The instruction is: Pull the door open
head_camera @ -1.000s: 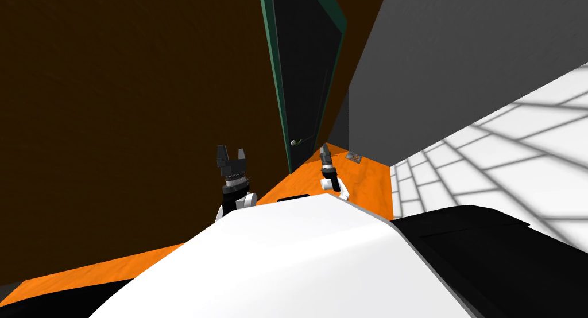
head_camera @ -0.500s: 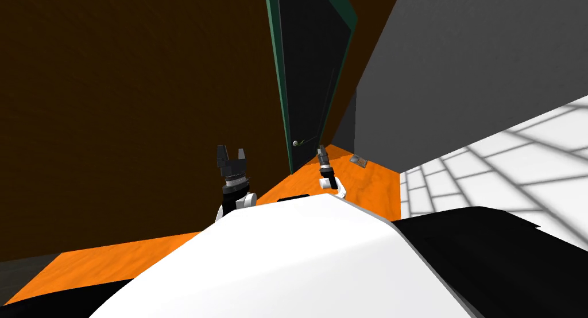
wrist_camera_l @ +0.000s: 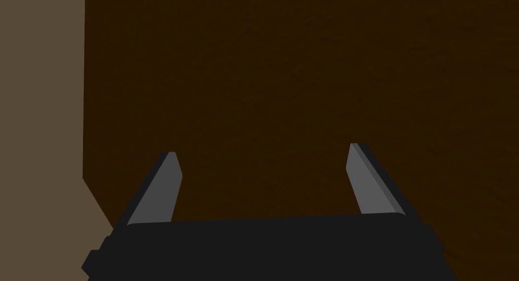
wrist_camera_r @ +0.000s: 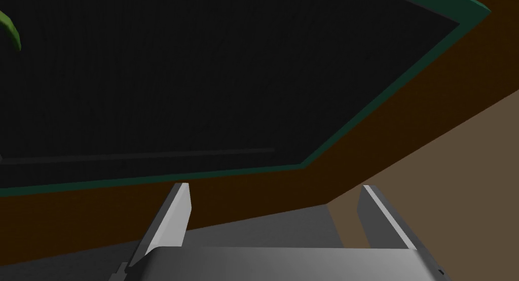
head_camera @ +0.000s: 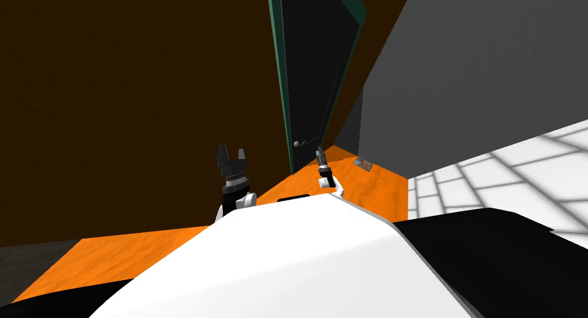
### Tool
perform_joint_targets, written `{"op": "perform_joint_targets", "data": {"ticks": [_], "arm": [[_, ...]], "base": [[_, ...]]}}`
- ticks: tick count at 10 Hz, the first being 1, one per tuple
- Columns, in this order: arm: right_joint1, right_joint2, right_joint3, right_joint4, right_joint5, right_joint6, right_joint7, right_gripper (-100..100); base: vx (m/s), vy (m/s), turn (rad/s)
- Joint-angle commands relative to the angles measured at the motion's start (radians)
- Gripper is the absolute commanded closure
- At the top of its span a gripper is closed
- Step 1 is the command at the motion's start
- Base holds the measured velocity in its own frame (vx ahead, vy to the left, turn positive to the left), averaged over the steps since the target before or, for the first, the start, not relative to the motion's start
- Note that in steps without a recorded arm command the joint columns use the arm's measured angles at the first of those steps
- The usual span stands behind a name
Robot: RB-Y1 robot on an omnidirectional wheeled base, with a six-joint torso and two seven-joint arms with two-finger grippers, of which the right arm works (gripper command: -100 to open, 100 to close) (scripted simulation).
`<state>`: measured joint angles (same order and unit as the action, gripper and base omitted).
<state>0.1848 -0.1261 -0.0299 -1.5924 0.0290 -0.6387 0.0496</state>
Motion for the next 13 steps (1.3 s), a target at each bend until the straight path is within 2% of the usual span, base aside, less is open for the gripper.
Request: {"op": "perform_joint_targets", "data": {"ticks": [1, 2, 4, 5, 6, 7, 8, 10, 11, 12, 13], "arm": [[-0.023, -0.006, 0.004, 0.050, -0.004, -0.004, -0.008, -100], [-0.023, -0.006, 0.004, 0.059, -0.004, -0.004, -0.008, -100], [-0.068, -0.020, 0.009, 0.138, -0.014, -0.010, -0.025, -100], [-0.068, -0.020, 0.009, 0.158, -0.014, -0.010, -0.025, -100], [-0.091, -0.027, 0.011, 0.192, -0.018, -0.013, -0.034, -100], [-0.091, -0.027, 0.011, 0.207, -0.018, -0.013, -0.034, -100], [-0.113, -0.034, 0.014, 0.239, -0.023, -0.016, -0.042, -100], [-0.113, -0.034, 0.014, 0.257, -0.023, -0.016, -0.042, -100], [-0.136, -0.040, 0.016, 0.294, -0.027, -0.019, -0.051, -100], [-0.136, -0.040, 0.016, 0.306, -0.027, -0.019, -0.051, -100], [-0.158, -0.047, 0.018, 0.347, -0.032, -0.022, -0.059, -100]], "base": [[0.027, -0.065, 0.151], [0.022, -0.061, 0.073], [0.027, -0.078, 0.180], [0.026, -0.079, 0.069], [0.021, -0.069, 0.116], [0.020, -0.055, 0.082], [0.014, -0.063, 0.124], [0.011, -0.041, 0.037], [0.017, -0.045, 0.144], [0.016, -0.051, 0.077], [0.011, -0.065, 0.111]]}}
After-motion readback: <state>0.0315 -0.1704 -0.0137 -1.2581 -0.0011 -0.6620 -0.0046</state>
